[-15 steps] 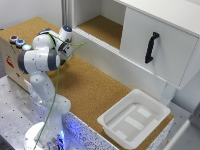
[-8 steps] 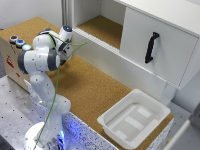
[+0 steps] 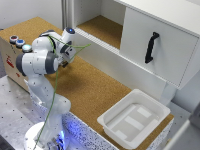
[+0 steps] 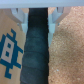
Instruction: Pull the drawer
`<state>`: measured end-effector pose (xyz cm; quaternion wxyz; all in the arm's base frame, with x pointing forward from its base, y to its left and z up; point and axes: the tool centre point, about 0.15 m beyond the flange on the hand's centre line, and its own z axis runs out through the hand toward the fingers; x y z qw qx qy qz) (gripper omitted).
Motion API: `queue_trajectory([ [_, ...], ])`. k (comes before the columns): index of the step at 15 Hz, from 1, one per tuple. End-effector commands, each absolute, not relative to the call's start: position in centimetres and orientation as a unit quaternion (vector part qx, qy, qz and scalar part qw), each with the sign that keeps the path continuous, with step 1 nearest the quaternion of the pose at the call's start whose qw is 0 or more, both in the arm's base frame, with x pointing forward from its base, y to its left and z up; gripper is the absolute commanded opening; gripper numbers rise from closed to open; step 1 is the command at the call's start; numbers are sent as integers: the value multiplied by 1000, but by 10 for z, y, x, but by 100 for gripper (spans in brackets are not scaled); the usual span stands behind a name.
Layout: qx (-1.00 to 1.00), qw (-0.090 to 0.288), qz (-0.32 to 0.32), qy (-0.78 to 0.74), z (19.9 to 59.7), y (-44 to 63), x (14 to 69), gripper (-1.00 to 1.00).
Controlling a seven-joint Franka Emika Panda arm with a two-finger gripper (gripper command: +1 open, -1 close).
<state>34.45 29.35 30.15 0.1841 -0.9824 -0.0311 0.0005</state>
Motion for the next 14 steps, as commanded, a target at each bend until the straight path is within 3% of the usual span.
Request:
queue_trajectory([
  [1, -969, 242, 2, -41, 236, 253, 339, -100],
  [14, -975, 222, 9, -19, 227, 208, 338, -100],
])
